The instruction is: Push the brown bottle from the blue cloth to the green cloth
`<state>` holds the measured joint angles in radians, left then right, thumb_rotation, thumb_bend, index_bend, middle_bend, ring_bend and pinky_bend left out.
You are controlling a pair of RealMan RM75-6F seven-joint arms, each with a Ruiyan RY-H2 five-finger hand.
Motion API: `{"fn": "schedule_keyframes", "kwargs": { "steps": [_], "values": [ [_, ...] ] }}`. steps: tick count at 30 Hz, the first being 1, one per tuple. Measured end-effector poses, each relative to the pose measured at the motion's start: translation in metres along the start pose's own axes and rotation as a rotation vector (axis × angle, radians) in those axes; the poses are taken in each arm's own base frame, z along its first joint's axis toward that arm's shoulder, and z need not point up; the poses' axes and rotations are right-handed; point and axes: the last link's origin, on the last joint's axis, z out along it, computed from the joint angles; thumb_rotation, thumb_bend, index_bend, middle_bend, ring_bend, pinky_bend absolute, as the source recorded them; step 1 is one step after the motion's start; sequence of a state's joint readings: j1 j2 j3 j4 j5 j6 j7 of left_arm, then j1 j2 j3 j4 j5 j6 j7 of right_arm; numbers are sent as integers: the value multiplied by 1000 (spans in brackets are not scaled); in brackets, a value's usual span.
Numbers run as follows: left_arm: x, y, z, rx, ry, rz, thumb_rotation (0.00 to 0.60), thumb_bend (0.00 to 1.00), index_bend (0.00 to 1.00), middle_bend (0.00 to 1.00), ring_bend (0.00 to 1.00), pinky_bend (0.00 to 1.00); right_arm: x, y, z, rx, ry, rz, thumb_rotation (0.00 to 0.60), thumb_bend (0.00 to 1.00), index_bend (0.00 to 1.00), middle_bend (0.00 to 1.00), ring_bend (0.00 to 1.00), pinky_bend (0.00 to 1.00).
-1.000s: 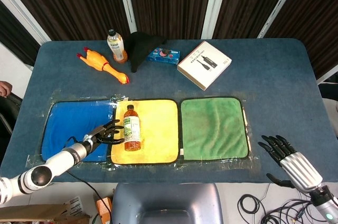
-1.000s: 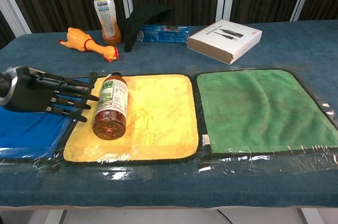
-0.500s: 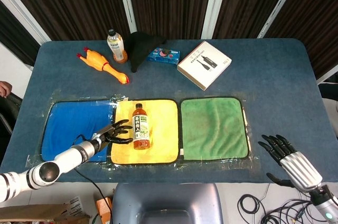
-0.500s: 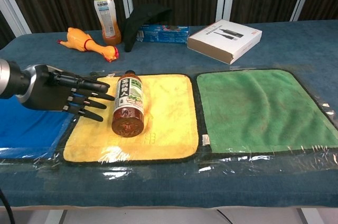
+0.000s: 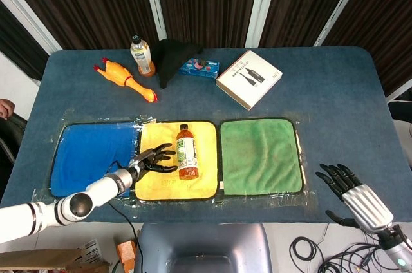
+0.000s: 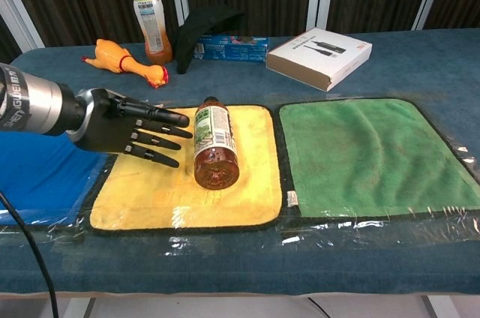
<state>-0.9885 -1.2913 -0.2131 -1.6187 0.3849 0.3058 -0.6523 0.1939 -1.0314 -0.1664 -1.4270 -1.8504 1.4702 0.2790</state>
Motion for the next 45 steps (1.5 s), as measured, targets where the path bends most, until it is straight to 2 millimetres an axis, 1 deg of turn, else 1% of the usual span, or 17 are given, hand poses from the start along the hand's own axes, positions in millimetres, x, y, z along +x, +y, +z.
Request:
{"fn": "schedule_keyframes", "kwargs": {
  "steps": [6,13,21,28,33,38,45],
  "values": [
    [-1,5,9,-2,8,-11,600,216,0,119,74,336,1,1,0,-6,0,6,600,211,0,0,0,21],
    [-9,10,22,7,-10,-7,600,216,0,116,71,336,3,5,0,-18,4,14,600,211,0,0,0,21],
    [-18,18,27,13,-39,-5,600,216,0,115,70,334,4,9,0,-31,7,22,600,211,0,0,0,21],
    [-24,25,40,8,-64,-14,600,216,0,113,69,331,8,9,-3,-28,16,37,600,210,0,0,0,21],
    [-26,27,46,10,-80,-25,600,215,0,94,61,331,8,11,-3,-33,18,41,600,211,0,0,0,21],
    [-32,39,52,-11,-126,-63,600,214,0,94,61,331,11,13,-3,-36,20,55,600,210,0,0,0,21],
    [-44,39,65,-4,-170,-78,600,214,0,94,61,331,12,17,-1,-46,14,63,600,211,0,0,0,21]
  ]
}}
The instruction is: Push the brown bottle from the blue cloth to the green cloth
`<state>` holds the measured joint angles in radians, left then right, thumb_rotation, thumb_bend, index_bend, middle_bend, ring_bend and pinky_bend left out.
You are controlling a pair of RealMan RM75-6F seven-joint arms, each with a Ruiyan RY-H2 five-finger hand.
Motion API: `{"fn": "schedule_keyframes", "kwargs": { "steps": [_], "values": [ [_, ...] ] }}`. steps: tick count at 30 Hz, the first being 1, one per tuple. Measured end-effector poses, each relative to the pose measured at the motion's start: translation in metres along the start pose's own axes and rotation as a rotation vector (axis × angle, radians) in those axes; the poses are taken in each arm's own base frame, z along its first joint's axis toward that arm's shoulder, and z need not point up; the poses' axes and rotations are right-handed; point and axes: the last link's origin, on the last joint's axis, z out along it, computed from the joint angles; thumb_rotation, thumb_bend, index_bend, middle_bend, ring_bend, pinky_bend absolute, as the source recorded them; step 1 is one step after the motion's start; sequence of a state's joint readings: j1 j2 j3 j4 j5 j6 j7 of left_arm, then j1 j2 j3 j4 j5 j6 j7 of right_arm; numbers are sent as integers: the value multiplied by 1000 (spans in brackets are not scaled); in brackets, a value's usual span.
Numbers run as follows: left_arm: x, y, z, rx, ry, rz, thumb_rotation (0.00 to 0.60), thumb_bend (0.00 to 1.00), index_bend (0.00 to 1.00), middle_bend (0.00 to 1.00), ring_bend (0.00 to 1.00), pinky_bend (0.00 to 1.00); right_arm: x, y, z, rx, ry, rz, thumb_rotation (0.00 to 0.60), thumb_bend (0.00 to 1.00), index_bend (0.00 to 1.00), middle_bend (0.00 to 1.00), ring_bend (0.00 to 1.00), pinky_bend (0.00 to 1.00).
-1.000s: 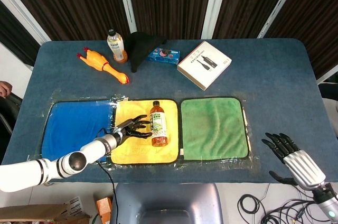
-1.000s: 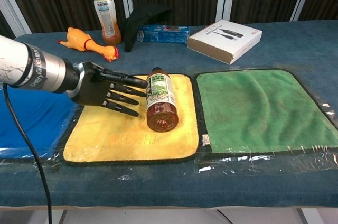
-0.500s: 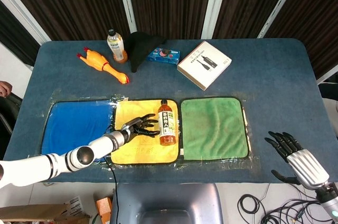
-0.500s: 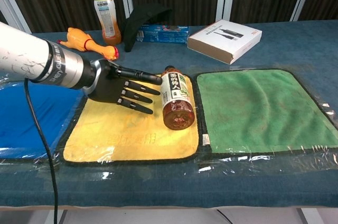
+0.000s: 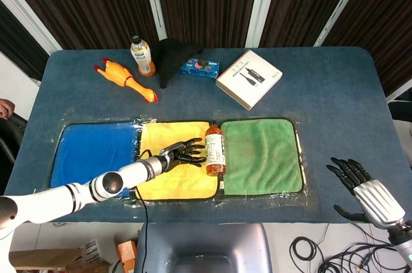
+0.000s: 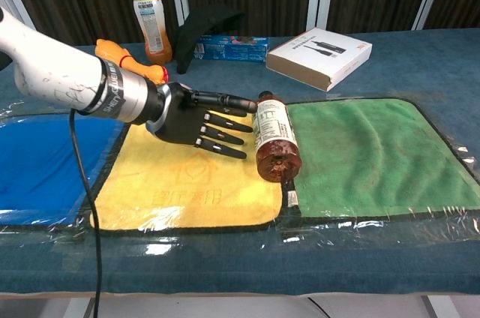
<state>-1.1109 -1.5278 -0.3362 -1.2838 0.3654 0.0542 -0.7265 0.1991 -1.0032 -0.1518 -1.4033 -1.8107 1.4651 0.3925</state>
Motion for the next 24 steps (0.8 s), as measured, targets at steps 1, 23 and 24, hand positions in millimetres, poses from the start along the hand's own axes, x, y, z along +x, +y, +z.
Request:
{"fn": "schedule_keyframes", "kwargs": {
  "steps": [1,23,24],
  "values": [
    [-1,0,2,1,-3,0,600,214,0,94,61,331,0,0,0,0,-2,1,600,211,0,0,0,21],
    [-43,11,39,0,-56,15,600,212,0,94,61,324,4,6,1,-8,-7,19,600,211,0,0,0,21],
    [-46,12,40,0,-60,16,600,212,0,94,61,324,4,6,1,-9,-7,21,600,211,0,0,0,21]
  ]
}}
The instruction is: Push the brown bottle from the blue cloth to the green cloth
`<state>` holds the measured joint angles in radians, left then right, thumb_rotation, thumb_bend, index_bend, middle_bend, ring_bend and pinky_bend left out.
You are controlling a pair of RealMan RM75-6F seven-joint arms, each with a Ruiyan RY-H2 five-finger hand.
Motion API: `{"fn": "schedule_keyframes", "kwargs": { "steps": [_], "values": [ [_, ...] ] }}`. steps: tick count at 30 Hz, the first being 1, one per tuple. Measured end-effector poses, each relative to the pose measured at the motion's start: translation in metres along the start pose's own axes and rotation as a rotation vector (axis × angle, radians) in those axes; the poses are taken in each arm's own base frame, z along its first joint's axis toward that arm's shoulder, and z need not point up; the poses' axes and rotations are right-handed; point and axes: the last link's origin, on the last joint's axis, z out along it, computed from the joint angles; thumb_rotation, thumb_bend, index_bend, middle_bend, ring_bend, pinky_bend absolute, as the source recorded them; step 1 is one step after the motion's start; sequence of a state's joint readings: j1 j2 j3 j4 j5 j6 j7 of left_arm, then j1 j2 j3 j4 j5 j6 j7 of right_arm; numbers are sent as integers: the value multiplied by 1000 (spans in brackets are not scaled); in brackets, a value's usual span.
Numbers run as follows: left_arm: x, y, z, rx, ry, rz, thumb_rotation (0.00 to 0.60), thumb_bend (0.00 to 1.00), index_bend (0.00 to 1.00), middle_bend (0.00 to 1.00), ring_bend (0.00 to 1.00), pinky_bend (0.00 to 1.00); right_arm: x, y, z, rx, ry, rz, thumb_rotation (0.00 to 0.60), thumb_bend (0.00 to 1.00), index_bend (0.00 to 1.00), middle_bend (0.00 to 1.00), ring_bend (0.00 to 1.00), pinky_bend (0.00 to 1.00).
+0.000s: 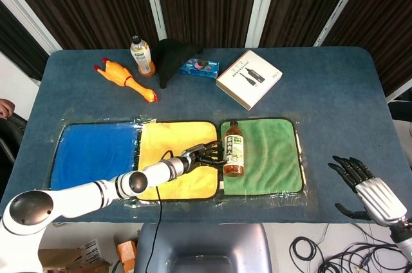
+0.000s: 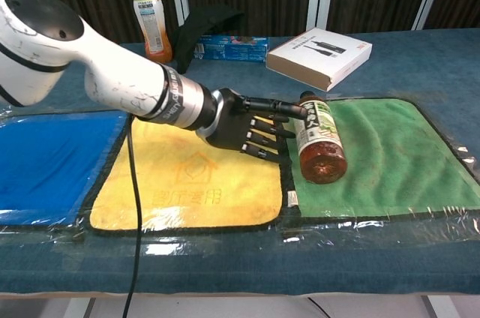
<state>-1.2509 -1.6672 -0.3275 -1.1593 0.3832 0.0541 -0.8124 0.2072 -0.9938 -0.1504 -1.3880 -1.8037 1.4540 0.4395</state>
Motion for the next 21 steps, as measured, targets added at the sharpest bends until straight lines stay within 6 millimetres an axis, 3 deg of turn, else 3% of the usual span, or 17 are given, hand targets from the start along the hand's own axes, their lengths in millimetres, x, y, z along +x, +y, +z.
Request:
{"fn": "schedule_keyframes", "kwargs": {
  "steps": [21],
  "values": [
    [-41,6,17,-19,-64,13,600,207,0,94,60,324,3,3,2,5,-9,18,600,211,0,0,0,21]
  ]
}}
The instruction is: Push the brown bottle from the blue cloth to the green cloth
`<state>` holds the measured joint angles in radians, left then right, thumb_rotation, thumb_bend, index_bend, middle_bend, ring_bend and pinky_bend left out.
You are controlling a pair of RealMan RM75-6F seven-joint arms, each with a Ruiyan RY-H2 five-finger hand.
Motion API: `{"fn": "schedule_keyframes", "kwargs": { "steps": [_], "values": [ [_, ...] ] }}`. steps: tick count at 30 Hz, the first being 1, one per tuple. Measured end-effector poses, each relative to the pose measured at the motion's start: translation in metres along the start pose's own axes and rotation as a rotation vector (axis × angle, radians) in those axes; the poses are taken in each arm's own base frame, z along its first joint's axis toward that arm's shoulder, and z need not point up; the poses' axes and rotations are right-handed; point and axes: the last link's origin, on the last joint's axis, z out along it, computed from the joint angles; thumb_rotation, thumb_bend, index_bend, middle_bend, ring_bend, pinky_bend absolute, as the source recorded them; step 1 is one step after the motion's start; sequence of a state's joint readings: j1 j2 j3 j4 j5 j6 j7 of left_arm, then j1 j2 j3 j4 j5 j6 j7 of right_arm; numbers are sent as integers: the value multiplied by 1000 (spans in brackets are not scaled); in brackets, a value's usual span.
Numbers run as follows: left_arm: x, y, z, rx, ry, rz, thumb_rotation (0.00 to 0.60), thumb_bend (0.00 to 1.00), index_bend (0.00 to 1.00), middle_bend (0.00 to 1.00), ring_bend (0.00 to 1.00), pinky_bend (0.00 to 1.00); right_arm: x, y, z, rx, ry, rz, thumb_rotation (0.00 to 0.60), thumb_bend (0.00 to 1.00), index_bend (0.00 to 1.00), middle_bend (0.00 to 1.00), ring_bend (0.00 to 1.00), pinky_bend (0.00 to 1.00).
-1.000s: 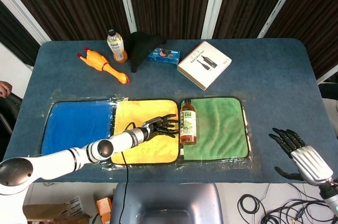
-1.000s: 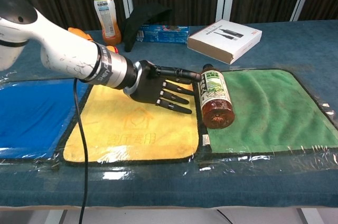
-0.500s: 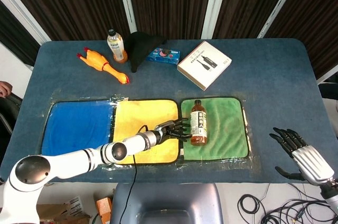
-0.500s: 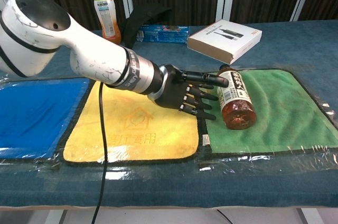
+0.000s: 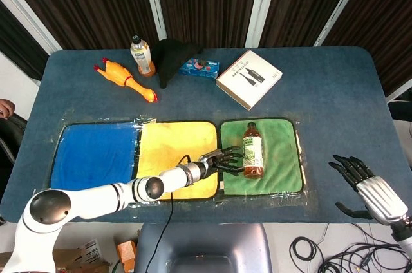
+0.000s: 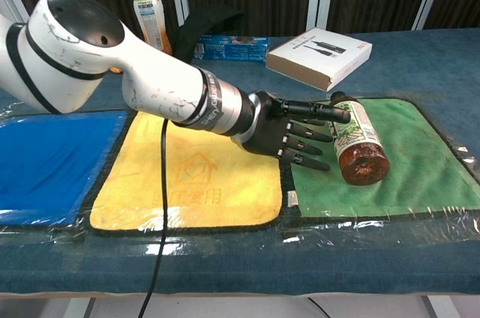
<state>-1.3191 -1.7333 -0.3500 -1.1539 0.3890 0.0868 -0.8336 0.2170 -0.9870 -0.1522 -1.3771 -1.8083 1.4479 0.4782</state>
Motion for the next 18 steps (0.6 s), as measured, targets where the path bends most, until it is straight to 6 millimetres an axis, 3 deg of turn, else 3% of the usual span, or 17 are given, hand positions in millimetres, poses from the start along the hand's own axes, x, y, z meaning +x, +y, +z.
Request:
{"fn": "schedule_keyframes", "kwargs": {
  "steps": [6,11,15,18],
  "values": [
    [2,2,-4,-31,24,60,600,203,0,91,58,324,0,0,-3,1,9,-3,600,211,0,0,0,21],
    [1,5,-17,-100,70,239,600,195,0,84,49,301,0,-1,-5,-1,18,-10,600,211,0,0,0,21],
    [-1,9,-41,-185,125,402,600,191,0,84,45,278,-1,-3,-8,0,24,-25,600,211,0,0,0,21],
    [0,10,-69,-260,192,551,600,185,0,84,46,276,-3,-6,-9,-1,28,-35,600,211,0,0,0,21]
  ]
}}
